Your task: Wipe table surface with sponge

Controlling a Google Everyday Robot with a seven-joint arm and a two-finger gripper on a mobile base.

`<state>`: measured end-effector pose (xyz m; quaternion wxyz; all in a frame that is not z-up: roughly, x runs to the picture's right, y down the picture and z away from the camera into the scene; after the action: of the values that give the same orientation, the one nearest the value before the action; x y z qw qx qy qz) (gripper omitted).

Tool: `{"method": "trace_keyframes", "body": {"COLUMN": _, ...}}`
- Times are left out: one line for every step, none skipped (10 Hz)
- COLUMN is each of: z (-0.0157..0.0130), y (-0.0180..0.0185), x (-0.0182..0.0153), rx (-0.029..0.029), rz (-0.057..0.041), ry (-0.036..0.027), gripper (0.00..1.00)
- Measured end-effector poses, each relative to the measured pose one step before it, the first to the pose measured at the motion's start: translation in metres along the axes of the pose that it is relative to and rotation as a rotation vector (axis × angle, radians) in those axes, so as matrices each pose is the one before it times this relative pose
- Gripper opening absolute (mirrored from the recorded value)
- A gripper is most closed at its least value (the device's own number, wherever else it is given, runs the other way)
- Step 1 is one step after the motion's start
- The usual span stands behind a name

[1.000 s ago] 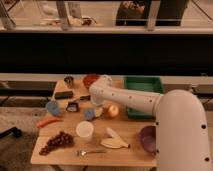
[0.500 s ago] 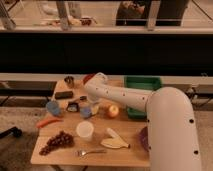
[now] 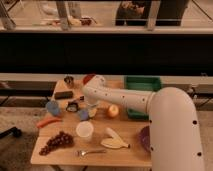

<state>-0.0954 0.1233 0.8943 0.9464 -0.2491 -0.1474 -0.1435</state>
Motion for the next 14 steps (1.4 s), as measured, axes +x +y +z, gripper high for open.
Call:
{"method": "trace_keyframes", "body": {"z": -0.00555, "y": 0.01229, "x": -0.00016, "rx": -0.00064, "rz": 0.00366, "ry": -0.00309, "gripper": 0.00}}
{"method": "trace_keyframes", "body": {"z": -0.00360, "y": 0.00612, "x": 0.00222, "rx": 0.00101, "rz": 0.00384, "ry": 0.00028, "gripper": 0.00}}
{"method": "trace_keyframes", "body": {"z": -0.00333, "y": 0.00392, "x": 0.00581, "rx": 0.00150, "rz": 0.00597, "ry": 0.00390, "gripper": 0.00}}
{"method": "trace_keyframes", "body": {"z": -0.00199, "y": 0.00057, "x": 0.00416, "rx": 0.00221, "rz": 0.00390, "ry": 0.00437, "gripper": 0.00}}
{"method": "trace_keyframes", "body": {"z": -0.00090, "y": -0.00111, "x": 0.00360, "rx": 0.00011, "rz": 0.00759, "ry": 0.00163, "gripper": 0.00}}
{"method": "trace_keyframes", "body": {"z": 0.00036, "y": -0.00206, "x": 0.00276, "rx": 0.00187, "rz": 0.00417, "ry": -0.00059, "gripper": 0.00}}
{"method": "trace_keyframes", "body": {"z": 0.00034, "y": -0.00373, "x": 0.00371, "rx": 0.00632, "rz": 0.00729, "ry": -0.00248, "gripper": 0.00}}
{"method": "trace_keyframes", "body": {"z": 0.00058, "y": -0.00264, "x": 0.00251, "rx": 0.00612, "rz": 0.00573, "ry": -0.00227, "gripper": 0.00}}
{"method": "trace_keyframes", "body": {"z": 0.00061, "y": -0.00366, "x": 0.00119, "rx": 0.00748, "rz": 0.00316, "ry": -0.00186, "gripper": 0.00}}
{"method": "trace_keyframes", "body": {"z": 0.00034, "y": -0.00370, "x": 0.00109, "rx": 0.00746, "rz": 0.00223, "ry": -0.00078, "gripper": 0.00}}
{"method": "trace_keyframes", "body": {"z": -0.00031, "y": -0.00257, "x": 0.00060, "rx": 0.00556, "rz": 0.00146, "ry": -0.00134, "gripper": 0.00}}
{"method": "trace_keyframes", "body": {"z": -0.00102, "y": -0.00227, "x": -0.00101, "rx": 0.00711, "rz": -0.00118, "ry": -0.00354, "gripper": 0.00}}
{"method": "trace_keyframes", "body": {"z": -0.00310, "y": -0.00341, "x": -0.00171, "rx": 0.01008, "rz": -0.00674, "ry": -0.00138, "gripper": 0.06}}
{"method": "trace_keyframes", "body": {"z": -0.00073, "y": -0.00021, "x": -0.00292, "rx": 0.00203, "rz": 0.00004, "ry": -0.00746, "gripper": 0.14}}
